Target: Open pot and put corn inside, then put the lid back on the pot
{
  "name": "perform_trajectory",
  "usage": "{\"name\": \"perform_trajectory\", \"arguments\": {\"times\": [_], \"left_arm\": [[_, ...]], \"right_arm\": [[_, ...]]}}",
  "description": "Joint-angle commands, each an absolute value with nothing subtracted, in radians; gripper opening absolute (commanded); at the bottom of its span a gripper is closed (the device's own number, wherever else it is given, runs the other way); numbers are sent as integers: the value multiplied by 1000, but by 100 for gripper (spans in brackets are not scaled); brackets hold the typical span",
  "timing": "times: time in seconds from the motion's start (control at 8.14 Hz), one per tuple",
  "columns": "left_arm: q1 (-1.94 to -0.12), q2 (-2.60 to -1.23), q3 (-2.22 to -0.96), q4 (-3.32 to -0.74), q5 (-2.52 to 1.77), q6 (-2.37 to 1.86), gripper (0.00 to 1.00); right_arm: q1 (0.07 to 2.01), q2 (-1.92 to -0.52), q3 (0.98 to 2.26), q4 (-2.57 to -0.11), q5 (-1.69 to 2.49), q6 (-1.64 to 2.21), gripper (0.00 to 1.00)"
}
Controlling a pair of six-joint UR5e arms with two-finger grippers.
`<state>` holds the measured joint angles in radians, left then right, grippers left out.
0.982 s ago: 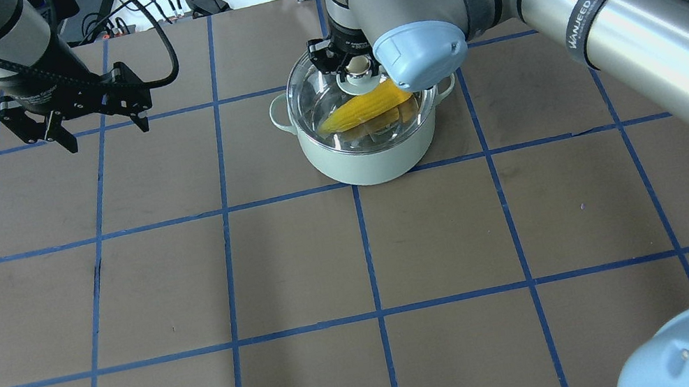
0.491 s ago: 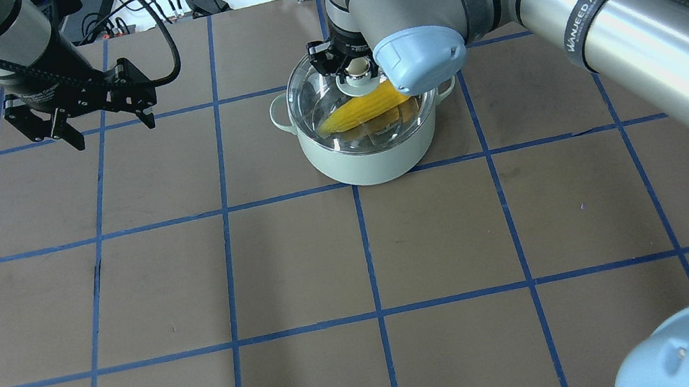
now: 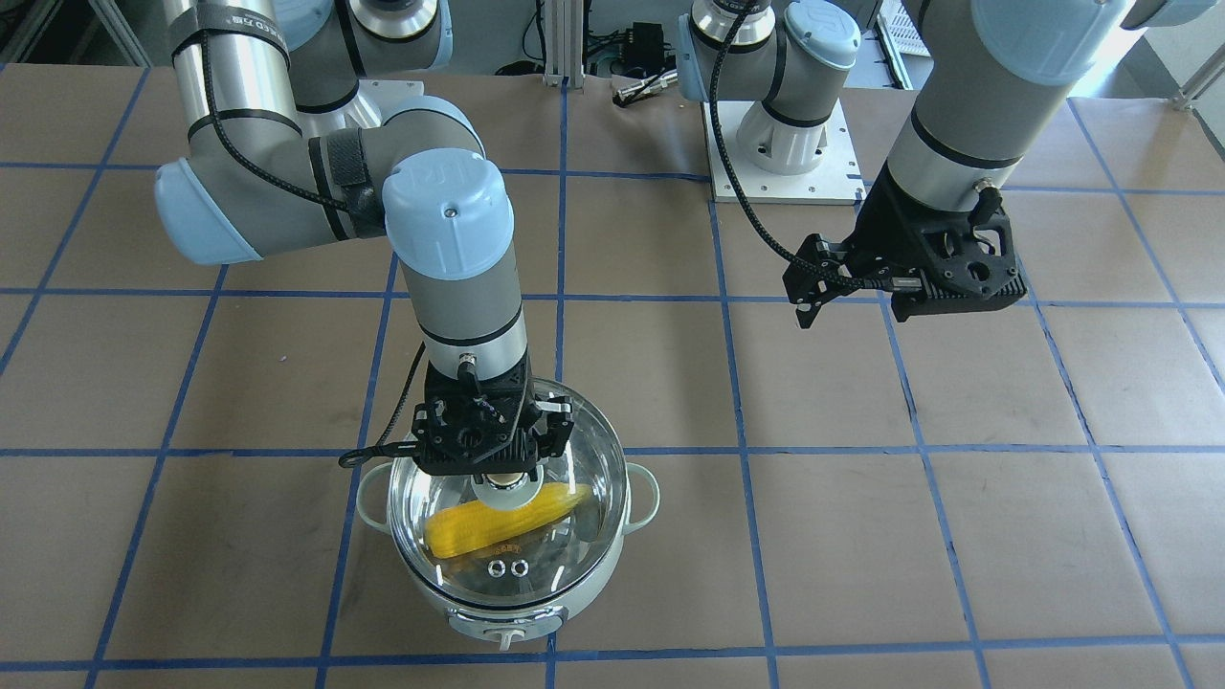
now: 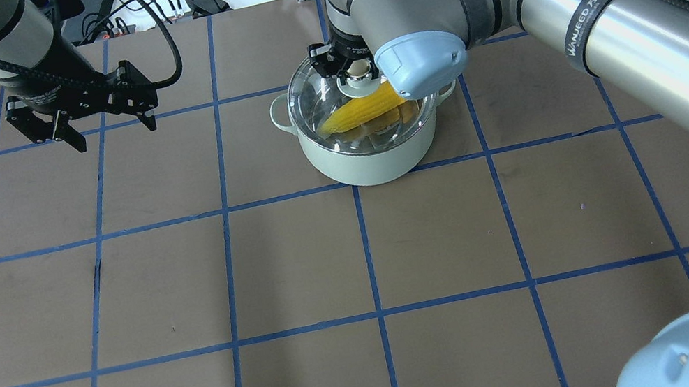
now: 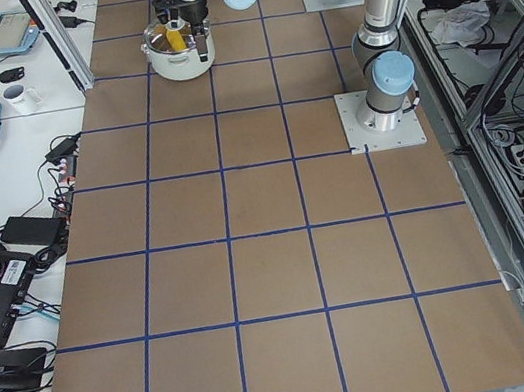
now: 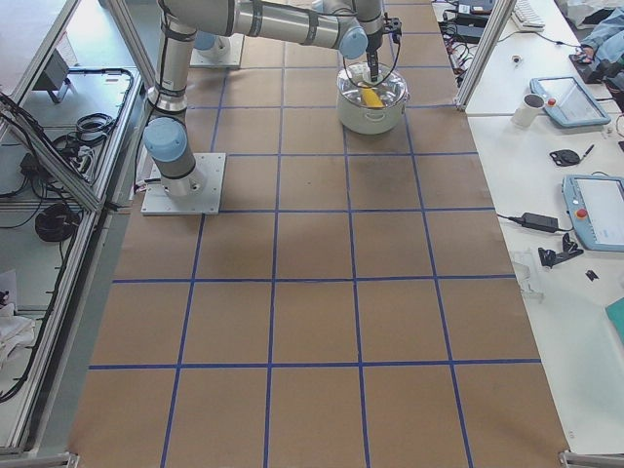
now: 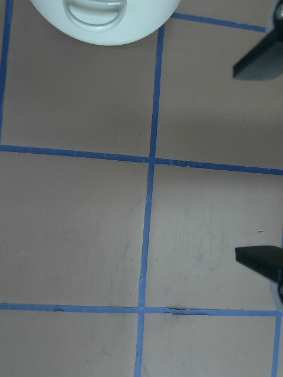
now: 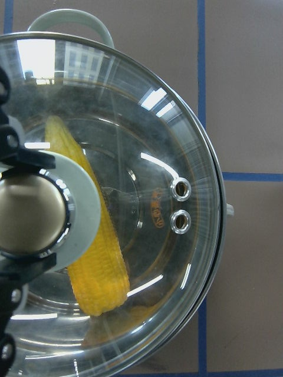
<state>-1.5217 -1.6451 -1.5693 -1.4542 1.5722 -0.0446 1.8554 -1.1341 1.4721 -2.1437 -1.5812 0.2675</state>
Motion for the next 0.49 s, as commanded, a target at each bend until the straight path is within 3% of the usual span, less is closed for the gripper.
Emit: {"name": "perform_trajectory", "arguments": {"times": [0.0, 0.37], "left_arm": [[-1522, -1646, -1569, -1454, 1572, -44, 100], [-1522, -1646, -1572, -1454, 1574, -44, 100]], "right_arm": [[1855, -1134, 1473, -2154, -1582, 268, 39], [1855, -1138, 1473, -2174, -1580, 267, 38]]}}
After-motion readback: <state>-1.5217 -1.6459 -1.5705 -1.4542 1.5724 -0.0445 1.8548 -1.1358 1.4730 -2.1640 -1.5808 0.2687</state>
